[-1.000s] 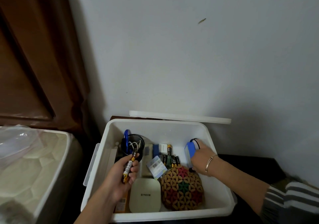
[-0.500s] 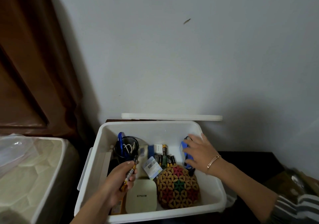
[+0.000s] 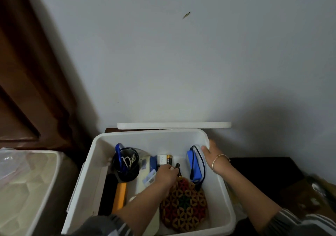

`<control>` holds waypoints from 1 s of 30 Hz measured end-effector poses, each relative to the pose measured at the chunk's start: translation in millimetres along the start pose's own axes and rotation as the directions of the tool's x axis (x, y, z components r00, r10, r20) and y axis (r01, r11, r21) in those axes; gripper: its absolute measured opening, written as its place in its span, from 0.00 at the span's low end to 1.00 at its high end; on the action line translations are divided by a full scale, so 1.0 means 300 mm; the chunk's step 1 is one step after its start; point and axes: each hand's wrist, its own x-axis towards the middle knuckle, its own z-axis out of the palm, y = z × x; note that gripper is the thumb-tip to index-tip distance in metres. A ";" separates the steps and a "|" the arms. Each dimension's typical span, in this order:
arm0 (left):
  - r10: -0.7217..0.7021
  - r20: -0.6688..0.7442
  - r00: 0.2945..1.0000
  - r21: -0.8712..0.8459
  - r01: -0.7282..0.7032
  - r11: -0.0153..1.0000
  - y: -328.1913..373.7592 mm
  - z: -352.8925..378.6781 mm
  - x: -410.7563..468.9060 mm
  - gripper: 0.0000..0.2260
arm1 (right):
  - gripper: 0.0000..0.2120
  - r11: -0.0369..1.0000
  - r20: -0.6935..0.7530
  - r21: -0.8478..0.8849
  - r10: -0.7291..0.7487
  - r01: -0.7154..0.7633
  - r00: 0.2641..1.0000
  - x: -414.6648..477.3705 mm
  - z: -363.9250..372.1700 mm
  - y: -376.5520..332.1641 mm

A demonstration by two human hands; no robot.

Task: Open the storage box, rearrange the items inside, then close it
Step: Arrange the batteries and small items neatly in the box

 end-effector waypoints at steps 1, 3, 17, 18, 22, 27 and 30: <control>-0.015 -0.019 1.000 0.026 0.015 1.000 -0.004 0.026 0.039 0.10 | 0.20 1.000 -0.016 -0.024 0.000 -0.001 1.000 -0.002 0.005 -0.001; -0.020 -0.063 0.998 0.083 0.025 0.996 -0.007 0.067 0.105 0.11 | 0.18 0.995 -0.052 -0.104 -0.012 0.006 0.999 -0.002 0.012 -0.007; 0.043 -0.191 0.981 0.437 0.046 0.898 0.013 0.221 0.285 0.11 | 0.16 0.969 -0.122 -0.248 -0.052 0.020 0.991 0.038 0.025 -0.009; 0.061 -0.188 0.980 0.470 0.035 0.882 0.014 0.221 0.288 0.11 | 0.15 0.969 -0.122 -0.248 -0.053 0.022 0.991 0.038 0.025 -0.007; 0.117 -0.141 0.983 0.476 -0.036 0.879 0.015 0.202 0.309 0.11 | 0.15 0.972 -0.118 -0.232 -0.056 0.027 0.991 0.037 0.025 0.001; 0.151 -0.108 0.983 0.487 -0.080 0.870 -0.004 0.193 0.323 0.08 | 0.15 0.969 -0.123 -0.248 -0.055 0.023 0.991 0.030 0.028 -0.003; 0.216 -0.109 0.970 0.520 -0.130 0.845 0.003 0.196 0.323 0.09 | 0.15 0.966 -0.125 -0.258 -0.055 0.021 0.991 0.028 0.029 -0.004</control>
